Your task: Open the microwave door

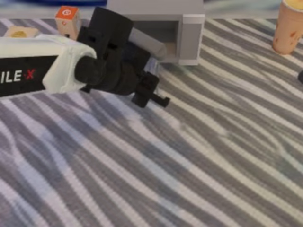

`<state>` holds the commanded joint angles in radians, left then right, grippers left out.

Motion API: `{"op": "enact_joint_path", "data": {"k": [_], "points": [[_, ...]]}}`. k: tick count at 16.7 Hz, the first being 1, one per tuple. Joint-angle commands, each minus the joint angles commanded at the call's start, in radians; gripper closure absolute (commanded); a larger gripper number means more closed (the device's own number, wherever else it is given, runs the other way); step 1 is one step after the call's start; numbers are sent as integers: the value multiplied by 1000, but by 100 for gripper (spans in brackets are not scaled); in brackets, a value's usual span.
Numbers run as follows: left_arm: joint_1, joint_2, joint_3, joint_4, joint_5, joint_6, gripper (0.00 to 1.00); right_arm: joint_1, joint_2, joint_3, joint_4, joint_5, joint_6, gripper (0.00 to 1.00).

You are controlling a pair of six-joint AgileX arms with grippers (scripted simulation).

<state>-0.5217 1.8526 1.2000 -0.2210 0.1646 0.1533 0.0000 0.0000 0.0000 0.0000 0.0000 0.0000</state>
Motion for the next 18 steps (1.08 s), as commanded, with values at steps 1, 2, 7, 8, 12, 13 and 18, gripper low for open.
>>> {"op": "enact_joint_path", "data": {"k": [1, 2, 7, 8, 12, 13, 18], "points": [[-8, 1, -1, -1, 8, -6, 100, 0, 0, 0, 0, 0, 0, 0], [-6, 0, -2, -2, 10, -3, 100, 0, 0, 0, 0, 0, 0, 0], [22, -16, -17, -7, 46, 54, 100, 0, 0, 0, 0, 0, 0, 0], [26, -17, -20, -9, 50, 61, 100, 0, 0, 0, 0, 0, 0, 0], [26, -17, -20, -9, 50, 61, 100, 0, 0, 0, 0, 0, 0, 0], [26, -17, -20, -9, 50, 61, 100, 0, 0, 0, 0, 0, 0, 0], [26, -17, -20, -9, 50, 61, 100, 0, 0, 0, 0, 0, 0, 0]]}}
